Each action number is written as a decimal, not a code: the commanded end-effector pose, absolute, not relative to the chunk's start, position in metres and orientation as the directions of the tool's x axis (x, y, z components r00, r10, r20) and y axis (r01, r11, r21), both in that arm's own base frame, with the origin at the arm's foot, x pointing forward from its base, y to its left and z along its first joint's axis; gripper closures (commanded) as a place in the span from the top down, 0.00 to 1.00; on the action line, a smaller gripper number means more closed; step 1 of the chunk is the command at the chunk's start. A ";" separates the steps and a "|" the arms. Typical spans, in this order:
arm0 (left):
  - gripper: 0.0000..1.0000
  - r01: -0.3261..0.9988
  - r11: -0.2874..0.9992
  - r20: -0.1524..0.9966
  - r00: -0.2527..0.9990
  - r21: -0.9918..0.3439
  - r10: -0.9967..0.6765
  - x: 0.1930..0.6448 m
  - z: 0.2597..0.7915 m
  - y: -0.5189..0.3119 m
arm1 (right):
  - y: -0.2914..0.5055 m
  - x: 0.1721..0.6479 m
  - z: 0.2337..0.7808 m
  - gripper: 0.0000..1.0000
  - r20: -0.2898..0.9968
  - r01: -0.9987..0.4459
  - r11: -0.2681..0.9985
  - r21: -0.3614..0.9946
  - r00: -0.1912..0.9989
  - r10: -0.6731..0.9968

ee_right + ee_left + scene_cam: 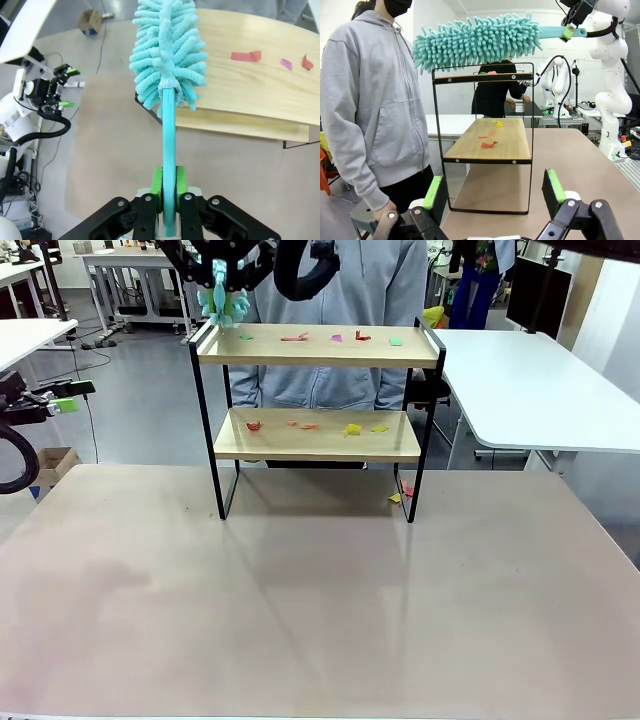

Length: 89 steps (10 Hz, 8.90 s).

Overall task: Clean the shelf.
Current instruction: Clean the specific section of the Shelf indicated by the human with the Duster.

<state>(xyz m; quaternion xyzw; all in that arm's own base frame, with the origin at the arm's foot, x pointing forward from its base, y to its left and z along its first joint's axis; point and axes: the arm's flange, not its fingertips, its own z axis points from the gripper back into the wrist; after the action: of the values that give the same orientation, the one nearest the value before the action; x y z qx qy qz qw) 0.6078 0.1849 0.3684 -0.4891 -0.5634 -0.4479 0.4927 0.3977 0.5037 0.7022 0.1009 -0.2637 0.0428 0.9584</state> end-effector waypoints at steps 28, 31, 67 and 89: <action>1.00 0.993 0.116 0.994 -0.042 0.030 0.105 0.606 0.372 0.184 | 0.276 0.320 0.708 0.13 0.582 0.270 0.958 0.091 0.767 -0.272; 1.00 0.993 0.116 0.994 -0.042 0.030 0.105 0.606 0.372 0.184 | 0.274 0.303 0.731 0.13 0.643 0.112 0.958 0.264 0.720 -0.262; 1.00 0.993 0.116 0.994 -0.042 0.030 0.105 0.606 0.372 0.184 | 0.123 0.260 0.533 0.13 0.174 -0.617 0.546 0.566 0.737 0.653; 1.00 0.993 0.116 0.994 -0.042 0.030 0.105 0.606 0.372 0.184 | 0.123 0.260 0.533 0.13 0.174 -0.617 0.546 0.566 0.737 0.653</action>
<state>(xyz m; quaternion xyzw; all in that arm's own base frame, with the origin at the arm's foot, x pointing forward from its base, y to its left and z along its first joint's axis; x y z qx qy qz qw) 0.6079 0.1849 0.3688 -0.4889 -0.5635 -0.4481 0.4926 0.2605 0.1215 0.5289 0.3103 0.0278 0.3624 0.8784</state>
